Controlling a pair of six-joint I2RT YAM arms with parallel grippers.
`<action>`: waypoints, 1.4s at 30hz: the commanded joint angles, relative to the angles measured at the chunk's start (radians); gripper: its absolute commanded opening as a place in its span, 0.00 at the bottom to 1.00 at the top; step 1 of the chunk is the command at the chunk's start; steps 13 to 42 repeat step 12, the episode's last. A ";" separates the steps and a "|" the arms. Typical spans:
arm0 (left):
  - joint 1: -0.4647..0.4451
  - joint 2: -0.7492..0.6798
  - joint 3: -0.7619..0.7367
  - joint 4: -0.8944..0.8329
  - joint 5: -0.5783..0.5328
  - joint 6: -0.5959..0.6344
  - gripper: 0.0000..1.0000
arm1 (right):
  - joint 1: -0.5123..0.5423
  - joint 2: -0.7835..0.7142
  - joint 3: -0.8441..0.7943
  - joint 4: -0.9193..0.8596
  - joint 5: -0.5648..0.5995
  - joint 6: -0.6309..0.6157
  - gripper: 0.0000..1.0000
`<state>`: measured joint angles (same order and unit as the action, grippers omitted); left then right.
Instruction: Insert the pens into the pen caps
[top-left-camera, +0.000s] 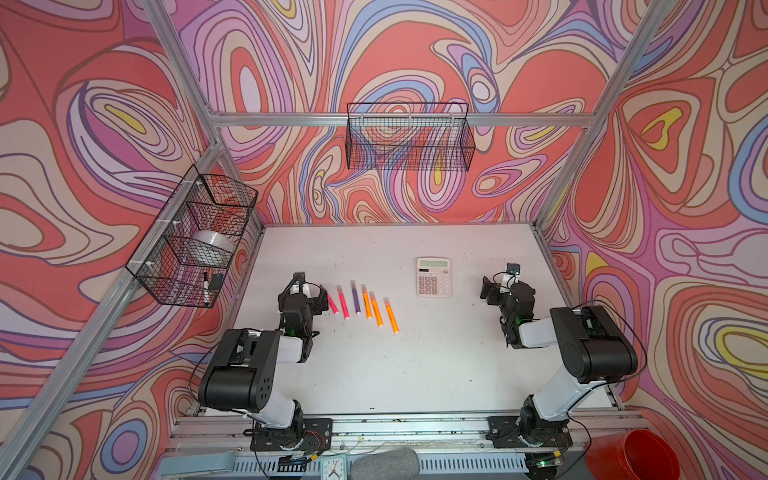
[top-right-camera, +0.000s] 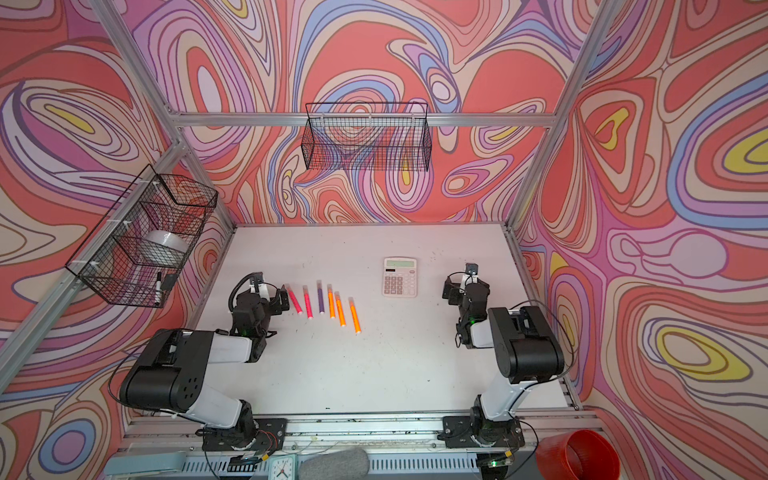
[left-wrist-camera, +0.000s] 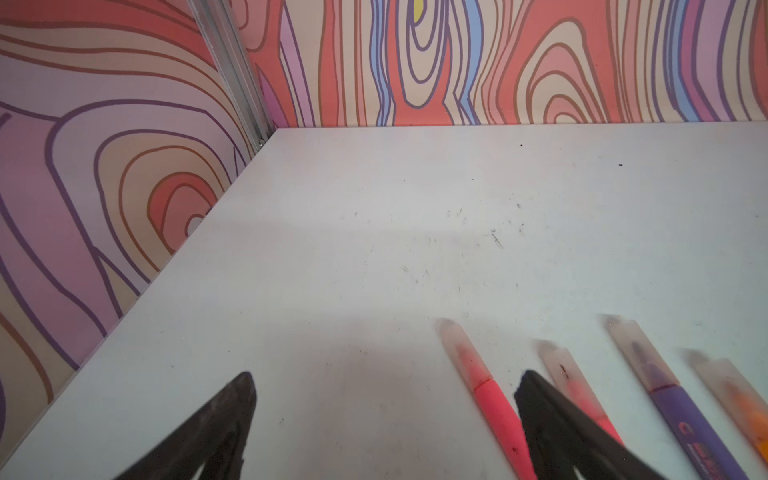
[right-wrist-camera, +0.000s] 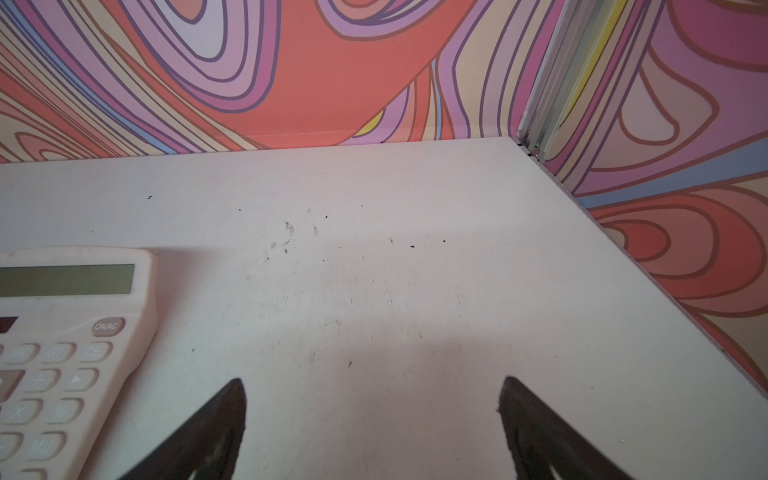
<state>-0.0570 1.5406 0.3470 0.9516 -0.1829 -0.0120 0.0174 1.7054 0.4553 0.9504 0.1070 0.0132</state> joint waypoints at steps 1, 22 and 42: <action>0.005 0.005 0.009 -0.014 0.043 0.011 1.00 | 0.000 0.007 0.010 0.011 -0.007 0.008 0.98; 0.020 0.001 0.024 -0.051 0.088 0.012 1.00 | 0.000 0.007 0.010 0.011 -0.008 0.007 0.98; 0.020 0.001 0.024 -0.051 0.088 0.012 1.00 | 0.000 0.007 0.010 0.011 -0.008 0.007 0.98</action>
